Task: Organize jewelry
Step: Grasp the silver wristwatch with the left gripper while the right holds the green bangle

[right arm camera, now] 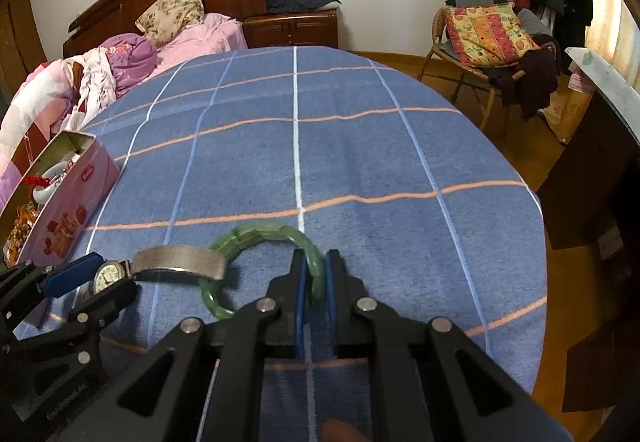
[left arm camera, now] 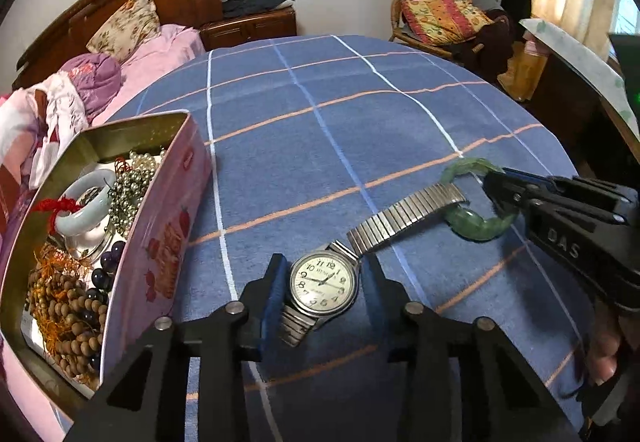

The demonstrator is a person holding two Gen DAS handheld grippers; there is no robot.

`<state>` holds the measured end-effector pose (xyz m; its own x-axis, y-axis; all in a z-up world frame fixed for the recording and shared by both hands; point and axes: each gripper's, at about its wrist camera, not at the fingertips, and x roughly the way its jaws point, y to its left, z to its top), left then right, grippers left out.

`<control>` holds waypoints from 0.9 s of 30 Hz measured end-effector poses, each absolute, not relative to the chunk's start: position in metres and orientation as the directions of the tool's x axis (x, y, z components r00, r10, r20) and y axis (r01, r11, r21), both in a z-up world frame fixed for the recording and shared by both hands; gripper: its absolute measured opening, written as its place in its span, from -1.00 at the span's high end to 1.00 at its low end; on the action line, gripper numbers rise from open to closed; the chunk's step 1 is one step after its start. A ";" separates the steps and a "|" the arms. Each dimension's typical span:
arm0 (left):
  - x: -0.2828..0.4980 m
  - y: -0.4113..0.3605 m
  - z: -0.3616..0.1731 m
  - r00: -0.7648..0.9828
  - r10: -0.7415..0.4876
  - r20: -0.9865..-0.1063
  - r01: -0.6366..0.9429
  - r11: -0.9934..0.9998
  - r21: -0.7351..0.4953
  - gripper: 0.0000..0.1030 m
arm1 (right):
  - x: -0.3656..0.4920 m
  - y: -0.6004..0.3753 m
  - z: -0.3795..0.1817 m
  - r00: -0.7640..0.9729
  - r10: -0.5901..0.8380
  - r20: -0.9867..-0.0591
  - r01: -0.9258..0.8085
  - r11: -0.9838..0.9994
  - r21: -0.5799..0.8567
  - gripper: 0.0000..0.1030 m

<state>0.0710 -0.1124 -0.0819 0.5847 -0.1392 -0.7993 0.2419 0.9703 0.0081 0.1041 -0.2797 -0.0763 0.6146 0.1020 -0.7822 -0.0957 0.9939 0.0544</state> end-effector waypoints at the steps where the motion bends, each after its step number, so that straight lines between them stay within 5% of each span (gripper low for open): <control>1: 0.070 -0.112 -0.081 0.584 -0.146 -0.798 0.248 0.969 0.005 0.27 | 0.104 -0.279 -0.077 0.613 0.107 -0.783 -0.097 0.993 0.060 0.74; 27: 0.056 -0.074 -0.023 0.741 -0.175 -0.648 0.187 0.981 -0.051 0.28 | 0.103 -0.265 -0.074 0.618 0.126 -0.776 -0.139 0.989 0.050 0.81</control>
<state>0.0560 -0.0743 -0.0227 0.7414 -0.1752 -0.6478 0.1870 0.9810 -0.0514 0.1034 -0.2648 -0.0740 0.6182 0.1256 -0.7759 -0.1385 0.9891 0.0498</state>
